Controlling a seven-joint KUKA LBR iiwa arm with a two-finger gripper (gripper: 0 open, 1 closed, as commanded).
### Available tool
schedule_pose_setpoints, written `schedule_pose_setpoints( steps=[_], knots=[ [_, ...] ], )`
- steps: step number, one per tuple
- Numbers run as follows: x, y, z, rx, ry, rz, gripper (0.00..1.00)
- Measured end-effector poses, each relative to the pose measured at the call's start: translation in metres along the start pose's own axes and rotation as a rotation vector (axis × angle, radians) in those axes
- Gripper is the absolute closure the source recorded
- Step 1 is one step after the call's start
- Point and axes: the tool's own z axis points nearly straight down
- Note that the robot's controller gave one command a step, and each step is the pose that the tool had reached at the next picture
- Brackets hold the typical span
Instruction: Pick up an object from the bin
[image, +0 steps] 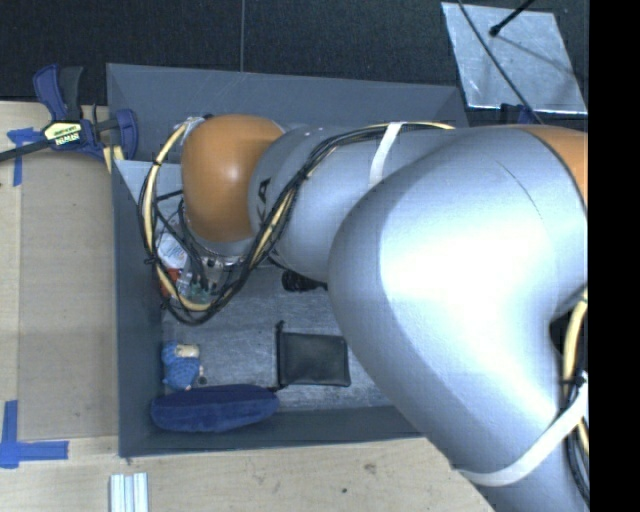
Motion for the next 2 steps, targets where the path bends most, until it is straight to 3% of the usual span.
schedule_pose_setpoints(
  steps=[1, 2],
  knots=[
    [-0.0006, -0.0001, -0.0001, 0.0, -0.001, -0.001, 0.0],
    [-0.0026, -0.0009, -0.0018, 0.0, -0.005, 0.0, 1.0]
  ],
)
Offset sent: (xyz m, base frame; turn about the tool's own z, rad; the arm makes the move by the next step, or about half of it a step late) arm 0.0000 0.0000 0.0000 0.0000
